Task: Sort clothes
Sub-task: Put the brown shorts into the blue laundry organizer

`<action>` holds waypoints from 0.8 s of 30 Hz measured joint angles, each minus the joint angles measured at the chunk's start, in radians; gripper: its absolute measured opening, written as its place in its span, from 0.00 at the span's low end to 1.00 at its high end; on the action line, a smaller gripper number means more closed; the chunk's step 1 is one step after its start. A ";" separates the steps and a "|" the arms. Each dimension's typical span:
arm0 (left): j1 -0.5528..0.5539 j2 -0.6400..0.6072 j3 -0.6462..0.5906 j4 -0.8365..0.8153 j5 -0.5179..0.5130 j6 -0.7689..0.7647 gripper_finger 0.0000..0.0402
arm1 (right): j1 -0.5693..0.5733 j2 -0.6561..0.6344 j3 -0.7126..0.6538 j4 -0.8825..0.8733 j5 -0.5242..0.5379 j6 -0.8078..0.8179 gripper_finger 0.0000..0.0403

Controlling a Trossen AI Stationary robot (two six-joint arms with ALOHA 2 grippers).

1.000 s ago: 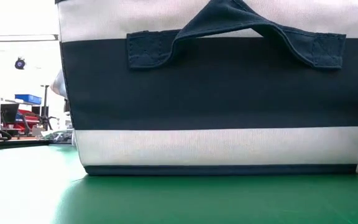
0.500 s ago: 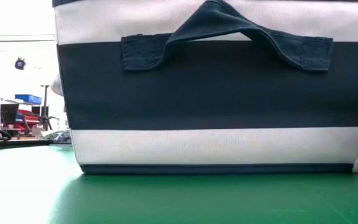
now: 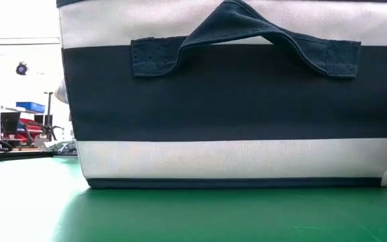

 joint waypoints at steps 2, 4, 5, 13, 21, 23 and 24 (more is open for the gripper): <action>-0.005 0.000 -0.030 0.001 -0.057 -0.012 0.19 | 0.019 -0.005 0.000 -0.012 -0.001 -0.024 0.02; -0.005 0.000 -0.058 0.006 -0.070 -0.012 0.19 | 0.033 -0.017 0.009 -0.036 -0.008 -0.028 0.02; -0.004 0.000 -0.069 0.009 -0.073 -0.013 0.19 | 0.039 -0.024 0.018 -0.054 -0.014 -0.029 0.02; -0.002 0.002 -0.179 0.140 -0.043 -0.084 0.19 | 0.057 -0.098 0.191 -0.348 -0.048 -0.040 0.02; -0.002 0.028 -0.205 0.164 -0.006 -0.117 0.19 | 0.053 -0.135 0.425 -0.674 0.058 -0.055 0.02; -0.003 0.046 -0.201 0.183 0.007 -0.119 0.19 | 0.046 -0.140 0.429 -0.635 0.108 -0.074 0.02; -0.004 0.055 -0.197 0.189 0.010 -0.121 0.19 | 0.039 -0.141 0.423 -0.601 0.125 -0.090 0.02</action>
